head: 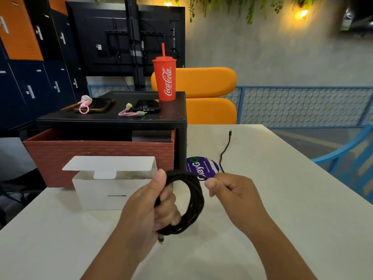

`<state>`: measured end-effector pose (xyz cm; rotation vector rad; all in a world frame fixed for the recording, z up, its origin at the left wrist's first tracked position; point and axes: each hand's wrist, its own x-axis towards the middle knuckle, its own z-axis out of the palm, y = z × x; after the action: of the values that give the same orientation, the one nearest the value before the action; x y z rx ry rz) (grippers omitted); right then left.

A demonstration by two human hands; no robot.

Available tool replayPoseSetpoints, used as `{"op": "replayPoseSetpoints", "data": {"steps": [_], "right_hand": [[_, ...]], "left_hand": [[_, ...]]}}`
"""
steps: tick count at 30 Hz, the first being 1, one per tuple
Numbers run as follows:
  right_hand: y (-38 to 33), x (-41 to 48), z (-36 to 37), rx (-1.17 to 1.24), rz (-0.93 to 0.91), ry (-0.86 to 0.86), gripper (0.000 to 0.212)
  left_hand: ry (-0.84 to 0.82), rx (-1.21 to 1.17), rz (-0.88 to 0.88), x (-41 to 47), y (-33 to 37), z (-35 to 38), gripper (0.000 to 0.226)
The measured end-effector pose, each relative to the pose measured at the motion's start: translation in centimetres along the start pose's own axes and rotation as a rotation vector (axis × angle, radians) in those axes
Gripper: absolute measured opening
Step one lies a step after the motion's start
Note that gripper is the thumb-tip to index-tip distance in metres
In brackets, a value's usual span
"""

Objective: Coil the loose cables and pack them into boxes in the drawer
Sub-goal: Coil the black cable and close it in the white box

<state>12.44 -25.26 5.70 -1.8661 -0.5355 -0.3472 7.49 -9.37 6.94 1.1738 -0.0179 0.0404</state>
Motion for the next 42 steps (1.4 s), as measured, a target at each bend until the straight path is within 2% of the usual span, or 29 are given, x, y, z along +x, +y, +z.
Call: {"op": "replayPoseSetpoints", "data": {"steps": [2, 3, 8, 13, 17, 22, 25, 29, 33, 35, 39, 42], "right_hand": [[-0.2, 0.0, -0.1, 0.009, 0.048, 0.033, 0.036], [-0.2, -0.1, 0.0, 0.004, 0.049, 0.048, 0.035], [0.2, 0.0, 0.3, -0.024, 0.061, 0.067, 0.05], [0.7, -0.1, 1.3, -0.065, 0.139, -0.122, 0.047], [0.3, -0.4, 1.4, -0.238, 0.188, -0.305, 0.046], [-0.5, -0.6, 1.8, -0.368, 0.213, -0.502, 0.044], [-0.5, -0.7, 2.0, -0.471, 0.215, -0.604, 0.038], [-0.6, -1.2, 2.7, -0.591, 0.153, -0.728, 0.034], [-1.0, -1.6, 2.8, -0.661, 0.086, -0.767, 0.031], [-1.1, -1.6, 2.6, -0.671, 0.041, -0.755, 0.023], [-1.8, -1.6, 2.4, -0.701, -0.04, -0.734, 0.026], [-2.5, -1.6, 2.2, -0.731, -0.125, -0.703, 0.018]], "left_hand": [[-0.001, -0.016, 0.003, 0.0, 0.2, -0.1, 0.044], [-0.008, -0.022, 0.0, 0.0, 0.2, -0.1, 0.043], [-0.011, -0.076, -0.024, -0.2, 0.1, 0.3, 0.056], [0.044, -0.28, 0.017, 0.3, 0.3, -0.1, 0.048], [0.082, -0.356, 0.106, 0.6, 0.5, -0.4, 0.048], [0.052, -0.205, 0.174, 0.5, -0.1, 0.0, 0.048], [0.01, -0.03, 0.201, 0.7, -1.1, 0.0, 0.034], [0.007, 0.371, 0.264, 0.7, -2.3, 0.0, 0.019], [0.039, 0.606, 0.335, 0.8, -2.7, -0.1, 0.009], [0.056, 0.63, 0.339, 1.0, -2.9, -0.2, 0.009], [0.086, 0.631, 0.301, 1.2, -3.0, -0.2, 0.011], [0.068, 0.697, 0.243, 1.5, -3.2, -0.3, 0.015]]}}
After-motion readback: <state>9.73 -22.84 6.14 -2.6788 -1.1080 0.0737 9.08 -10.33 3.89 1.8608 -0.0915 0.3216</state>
